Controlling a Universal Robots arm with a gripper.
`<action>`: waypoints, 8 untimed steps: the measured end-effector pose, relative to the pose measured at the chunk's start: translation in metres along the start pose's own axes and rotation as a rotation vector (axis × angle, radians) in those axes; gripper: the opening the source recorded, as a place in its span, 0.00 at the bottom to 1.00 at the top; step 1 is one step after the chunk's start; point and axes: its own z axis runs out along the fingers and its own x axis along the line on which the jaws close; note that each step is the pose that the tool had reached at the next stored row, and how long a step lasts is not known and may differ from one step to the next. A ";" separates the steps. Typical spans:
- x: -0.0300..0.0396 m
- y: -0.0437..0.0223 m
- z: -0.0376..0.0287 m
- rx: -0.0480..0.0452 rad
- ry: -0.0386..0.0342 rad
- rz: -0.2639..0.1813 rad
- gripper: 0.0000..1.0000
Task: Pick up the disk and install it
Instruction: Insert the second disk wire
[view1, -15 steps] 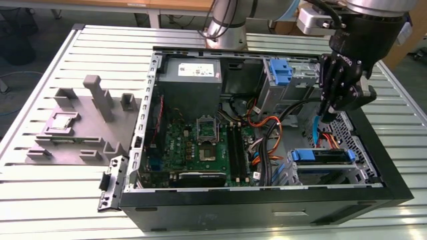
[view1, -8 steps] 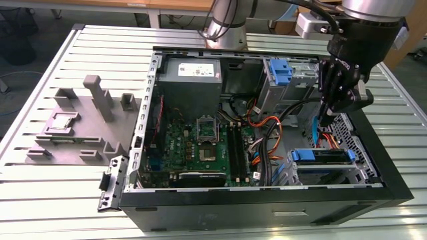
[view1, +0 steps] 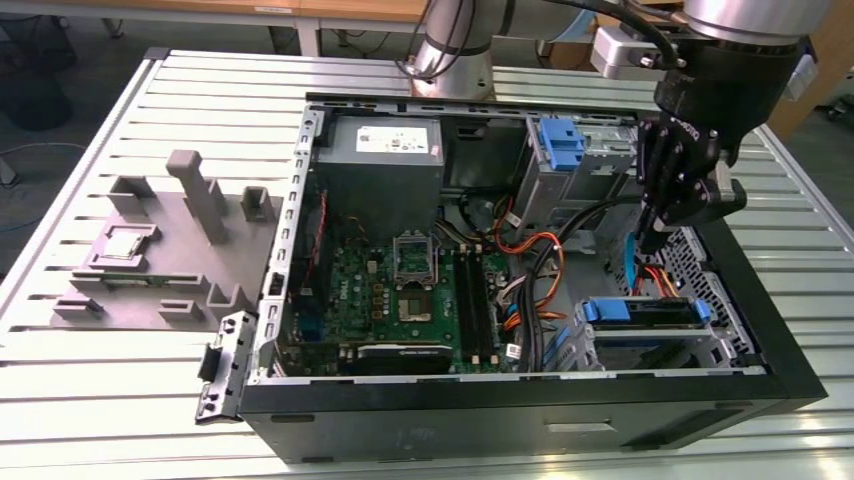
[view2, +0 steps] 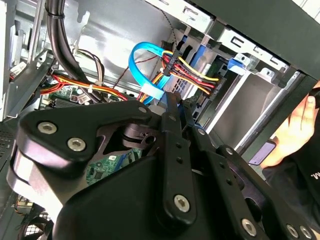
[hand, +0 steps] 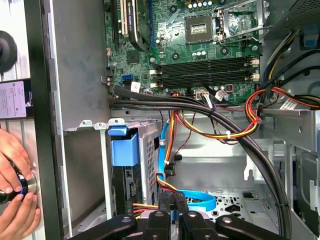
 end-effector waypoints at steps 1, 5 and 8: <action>0.0000 0.0000 0.0000 0.0000 -0.0001 0.000 0.16; 0.0000 0.0000 0.0001 0.0000 0.0000 0.000 0.16; 0.0007 0.0000 0.0005 -0.0015 -0.0192 0.001 0.16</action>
